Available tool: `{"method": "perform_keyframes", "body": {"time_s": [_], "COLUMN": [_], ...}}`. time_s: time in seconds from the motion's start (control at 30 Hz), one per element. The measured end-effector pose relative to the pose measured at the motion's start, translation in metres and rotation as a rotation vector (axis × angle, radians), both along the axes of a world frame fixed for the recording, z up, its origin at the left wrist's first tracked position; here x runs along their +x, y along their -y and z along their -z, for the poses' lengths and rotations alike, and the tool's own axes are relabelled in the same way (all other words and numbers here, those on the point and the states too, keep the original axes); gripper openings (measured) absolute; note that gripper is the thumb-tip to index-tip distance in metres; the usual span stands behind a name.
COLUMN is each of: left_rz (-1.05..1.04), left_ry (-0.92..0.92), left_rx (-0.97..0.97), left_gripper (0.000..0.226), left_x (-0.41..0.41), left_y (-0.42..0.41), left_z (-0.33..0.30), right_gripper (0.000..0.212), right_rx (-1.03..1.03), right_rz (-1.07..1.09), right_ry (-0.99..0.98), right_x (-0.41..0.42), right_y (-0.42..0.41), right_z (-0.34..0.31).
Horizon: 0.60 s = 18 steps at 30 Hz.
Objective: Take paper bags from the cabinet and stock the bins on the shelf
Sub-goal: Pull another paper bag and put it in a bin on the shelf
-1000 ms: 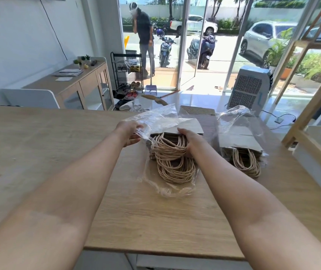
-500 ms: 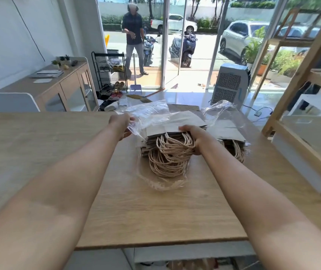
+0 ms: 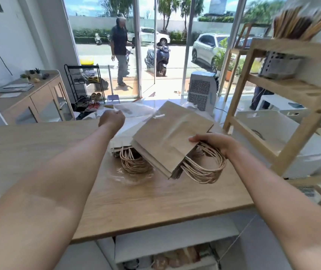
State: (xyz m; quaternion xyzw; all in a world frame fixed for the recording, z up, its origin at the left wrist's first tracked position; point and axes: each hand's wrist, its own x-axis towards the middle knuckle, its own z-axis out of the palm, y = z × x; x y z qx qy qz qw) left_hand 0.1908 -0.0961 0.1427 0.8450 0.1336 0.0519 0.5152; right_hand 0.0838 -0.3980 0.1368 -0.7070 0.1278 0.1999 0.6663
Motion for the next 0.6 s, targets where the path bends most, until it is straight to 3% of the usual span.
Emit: {"method": "perform_keyframes", "body": {"time_s": [0.1,0.17,0.23,0.3,0.37,0.5,0.6], "left_rz": [0.100,0.212,0.306,0.382,0.488,0.632,0.653], "left_ry": [-0.002,-0.072,-0.109,-0.049,0.074,0.200,0.157], "left_rx": [0.338,0.434,0.545,0.636,0.600,0.592,0.669], "left_gripper": [0.048,0.081,0.111,0.120,0.125,0.124,0.093], "left_x": [-0.037,-0.049,-0.059,-0.073,-0.089,-0.111,-0.112], "left_y": [0.032,0.051,0.079,0.111,0.141,0.186,0.205], "left_z": [-0.013,-0.020,-0.027,-0.034,-0.040,-0.032,-0.023], "right_gripper": [0.016,0.007,0.012,0.019,0.029,0.050,0.051], "right_rx": [-0.164,-0.188,-0.213,-0.343,-0.490,-0.582,-0.646], "right_rz": [-0.023,-0.033,-0.026,-0.043,-0.096,-0.154,-0.248], "right_ry": [0.096,0.131,0.186,0.234,0.255,0.296,0.364], "right_x": [-0.030,-0.047,-0.069,-0.083,-0.091,-0.097,-0.093], "right_y": [0.042,0.070,0.100,0.125,0.143,0.163,0.168], "right_z": [-0.008,-0.011,-0.017,-0.020,-0.022,-0.015,-0.007]}}
